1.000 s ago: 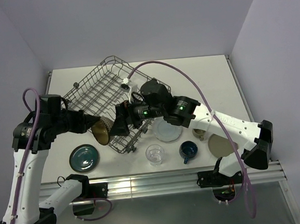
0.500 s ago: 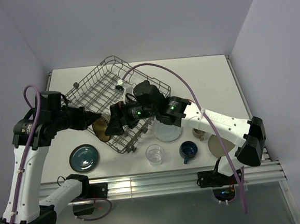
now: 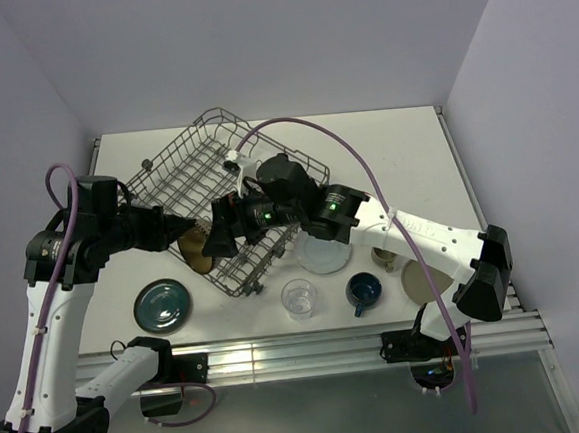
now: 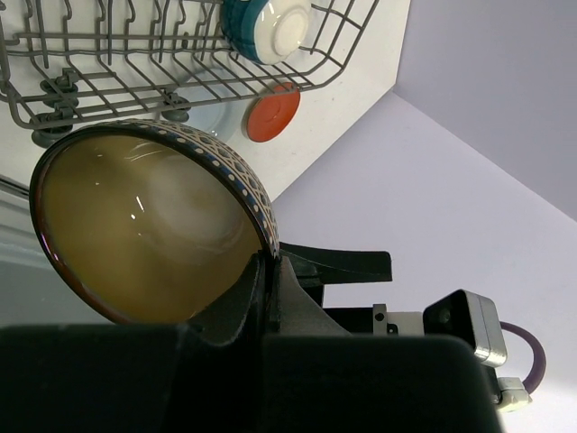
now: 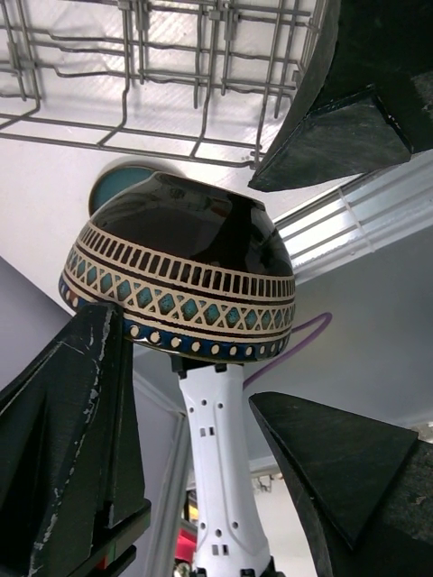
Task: Load the mixed dishes into the dish rack
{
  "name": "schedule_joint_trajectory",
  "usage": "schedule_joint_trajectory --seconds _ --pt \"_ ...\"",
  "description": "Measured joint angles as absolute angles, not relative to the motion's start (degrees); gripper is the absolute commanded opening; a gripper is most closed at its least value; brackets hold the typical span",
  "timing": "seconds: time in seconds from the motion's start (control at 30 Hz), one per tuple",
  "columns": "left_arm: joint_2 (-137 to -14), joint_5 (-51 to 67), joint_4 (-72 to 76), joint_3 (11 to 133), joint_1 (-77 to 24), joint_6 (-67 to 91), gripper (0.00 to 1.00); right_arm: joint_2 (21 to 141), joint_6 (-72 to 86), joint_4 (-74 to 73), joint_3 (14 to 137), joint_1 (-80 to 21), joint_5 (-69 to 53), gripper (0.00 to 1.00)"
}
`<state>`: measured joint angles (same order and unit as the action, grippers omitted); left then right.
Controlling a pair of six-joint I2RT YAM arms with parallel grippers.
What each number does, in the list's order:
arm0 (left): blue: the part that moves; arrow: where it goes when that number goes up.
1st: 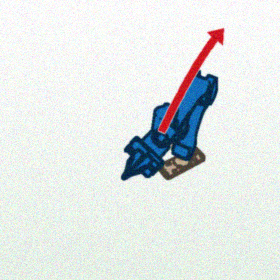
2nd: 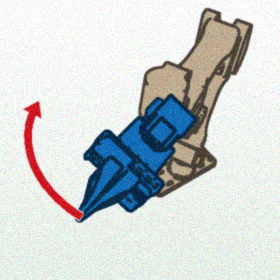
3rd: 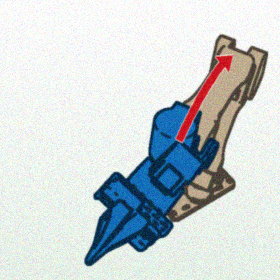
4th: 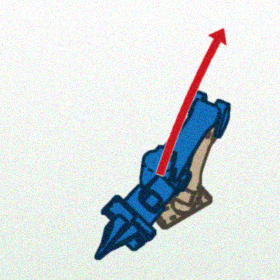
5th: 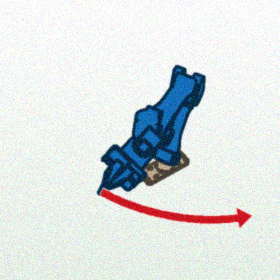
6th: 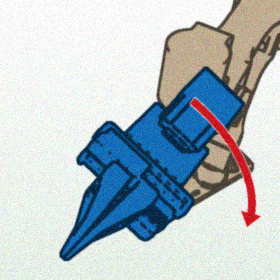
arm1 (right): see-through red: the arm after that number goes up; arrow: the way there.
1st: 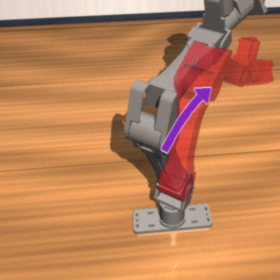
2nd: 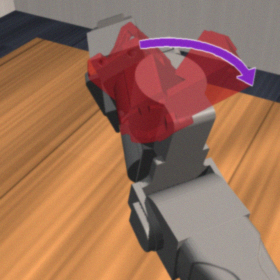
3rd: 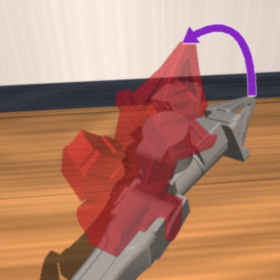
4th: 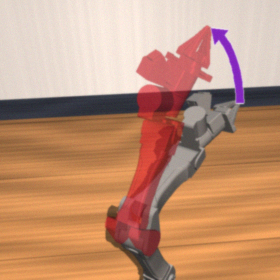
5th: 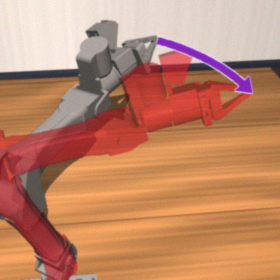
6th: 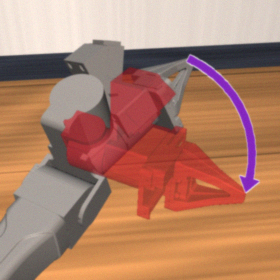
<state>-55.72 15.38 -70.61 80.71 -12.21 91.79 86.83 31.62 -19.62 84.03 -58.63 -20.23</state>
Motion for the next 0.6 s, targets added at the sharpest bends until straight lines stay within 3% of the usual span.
schedule_joint_trajectory --seconds 0.4,0.6 --pt "-55.99 15.38 -70.74 81.43 -12.21 91.79 0.0 86.83 30.83 -20.08 84.18 -58.63 -19.33 1.0" --pt "-55.96 15.38 -70.74 81.69 -12.21 91.83 0.0 86.83 31.2 -18.39 83.94 -58.61 -21.04 0.94"
